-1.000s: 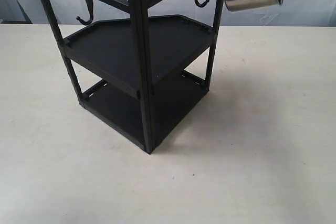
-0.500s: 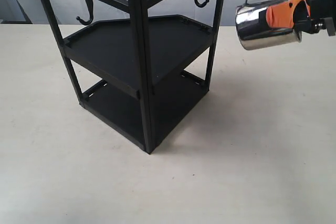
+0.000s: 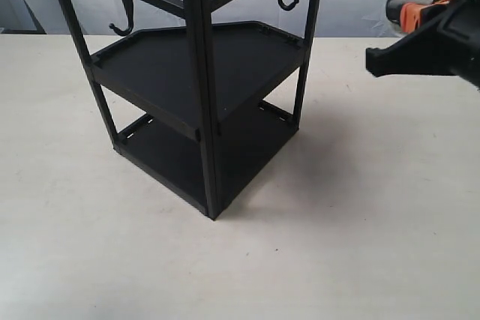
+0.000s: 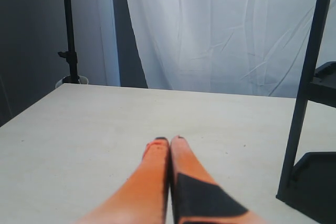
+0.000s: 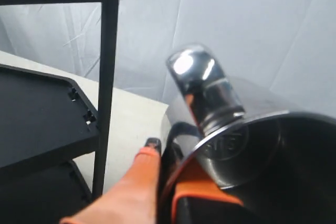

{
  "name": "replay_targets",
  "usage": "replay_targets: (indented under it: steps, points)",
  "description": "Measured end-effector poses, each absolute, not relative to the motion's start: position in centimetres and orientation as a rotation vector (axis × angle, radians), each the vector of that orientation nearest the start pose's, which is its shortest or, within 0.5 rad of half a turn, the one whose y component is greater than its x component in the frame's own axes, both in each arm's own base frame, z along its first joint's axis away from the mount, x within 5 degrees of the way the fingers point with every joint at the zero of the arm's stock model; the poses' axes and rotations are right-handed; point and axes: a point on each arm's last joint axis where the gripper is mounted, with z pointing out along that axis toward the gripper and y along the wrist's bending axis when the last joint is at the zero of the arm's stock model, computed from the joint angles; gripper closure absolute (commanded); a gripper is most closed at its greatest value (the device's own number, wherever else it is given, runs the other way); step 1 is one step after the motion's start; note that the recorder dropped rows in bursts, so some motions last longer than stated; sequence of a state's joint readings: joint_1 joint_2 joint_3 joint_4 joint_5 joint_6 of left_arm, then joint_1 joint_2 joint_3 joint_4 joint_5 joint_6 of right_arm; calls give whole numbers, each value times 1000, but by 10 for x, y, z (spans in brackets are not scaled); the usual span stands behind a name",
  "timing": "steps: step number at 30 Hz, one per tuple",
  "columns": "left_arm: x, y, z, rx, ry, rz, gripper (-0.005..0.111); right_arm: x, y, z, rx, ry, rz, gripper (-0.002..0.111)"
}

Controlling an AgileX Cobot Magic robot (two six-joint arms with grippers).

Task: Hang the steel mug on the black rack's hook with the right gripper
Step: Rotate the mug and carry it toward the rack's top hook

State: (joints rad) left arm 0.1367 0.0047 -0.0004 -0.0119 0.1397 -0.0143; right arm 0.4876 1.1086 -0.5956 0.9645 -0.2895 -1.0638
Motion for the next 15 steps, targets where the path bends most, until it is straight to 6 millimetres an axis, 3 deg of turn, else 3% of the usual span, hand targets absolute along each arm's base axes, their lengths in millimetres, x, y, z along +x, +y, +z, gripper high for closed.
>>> replay_targets:
  steps: [6, 15]
  points:
    - [56, 8, 200, -131, 1623, 84, 105, 206, 130, 270, -413, 1674, -104, 109]
    - [56, 8, 200, -131, 1623, 84, 105, 192, 188, 227, -526, 1537, -368, 109]
